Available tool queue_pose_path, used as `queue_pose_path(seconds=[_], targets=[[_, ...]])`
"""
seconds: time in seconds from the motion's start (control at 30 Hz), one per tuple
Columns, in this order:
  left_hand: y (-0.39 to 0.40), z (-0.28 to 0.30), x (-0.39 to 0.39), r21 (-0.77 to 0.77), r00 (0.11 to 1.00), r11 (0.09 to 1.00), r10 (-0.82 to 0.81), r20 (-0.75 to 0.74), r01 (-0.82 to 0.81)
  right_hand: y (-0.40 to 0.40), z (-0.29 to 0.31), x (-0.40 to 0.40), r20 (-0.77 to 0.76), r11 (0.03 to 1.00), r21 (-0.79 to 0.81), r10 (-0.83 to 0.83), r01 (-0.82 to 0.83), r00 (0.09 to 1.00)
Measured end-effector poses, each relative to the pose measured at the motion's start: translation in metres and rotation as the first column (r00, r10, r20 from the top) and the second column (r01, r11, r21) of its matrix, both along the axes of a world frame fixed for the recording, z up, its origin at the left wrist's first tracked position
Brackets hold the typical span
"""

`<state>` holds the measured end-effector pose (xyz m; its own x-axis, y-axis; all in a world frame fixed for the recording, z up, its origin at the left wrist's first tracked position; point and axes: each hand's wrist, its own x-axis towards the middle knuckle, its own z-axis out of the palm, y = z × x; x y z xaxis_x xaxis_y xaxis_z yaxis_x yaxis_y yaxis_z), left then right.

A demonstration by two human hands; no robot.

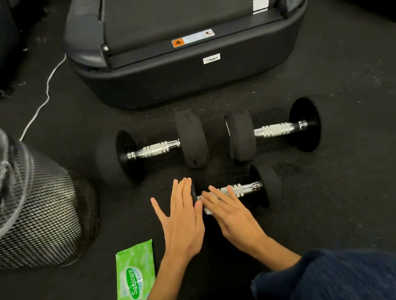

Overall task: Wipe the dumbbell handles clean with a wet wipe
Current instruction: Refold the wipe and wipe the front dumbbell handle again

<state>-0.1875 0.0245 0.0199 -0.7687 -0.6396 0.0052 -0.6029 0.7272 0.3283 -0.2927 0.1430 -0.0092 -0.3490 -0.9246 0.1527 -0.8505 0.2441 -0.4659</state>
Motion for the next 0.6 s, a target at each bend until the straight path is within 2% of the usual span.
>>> queue_pose_path(seconds=[0.1, 0.17, 0.3, 0.37, 0.43, 0.6], targets=[[0.0, 0.0, 0.0, 0.005, 1.0, 1.0, -0.004, -0.002, 0.004, -0.002, 0.004, -0.014, 0.015, 0.995, -0.046, -0.084, 0.085, 0.996], [0.0, -0.001, -0.001, -0.005, 1.0, 1.0, 0.0, -0.007, 0.0, -0.015, 0.011, -0.017, 0.013, 0.989, -0.017, -0.144, 0.145, 0.989], [0.0, -0.002, 0.001, -0.026, 1.0, 1.0, -0.005, -0.009, 0.004, -0.047, 0.031, -0.027, -0.032, 0.967, 0.234, -0.098, 0.103, 0.995], [0.001, -0.003, 0.001, -0.035, 1.0, 0.999, -0.007, -0.011, 0.006, -0.055, 0.037, -0.03, -0.056, 0.954, 0.296, -0.036, 0.051, 0.998], [0.001, -0.003, 0.001, -0.046, 1.0, 0.999, -0.012, -0.009, 0.012, -0.054, 0.035, -0.026, -0.1, 0.965, 0.261, 0.014, 0.012, 0.995], [-0.001, -0.003, 0.0, -0.044, 1.0, 0.999, -0.01, 0.008, 0.01, -0.025, 0.009, -0.007, -0.148, 0.999, 0.054, 0.013, -0.005, 0.989]])
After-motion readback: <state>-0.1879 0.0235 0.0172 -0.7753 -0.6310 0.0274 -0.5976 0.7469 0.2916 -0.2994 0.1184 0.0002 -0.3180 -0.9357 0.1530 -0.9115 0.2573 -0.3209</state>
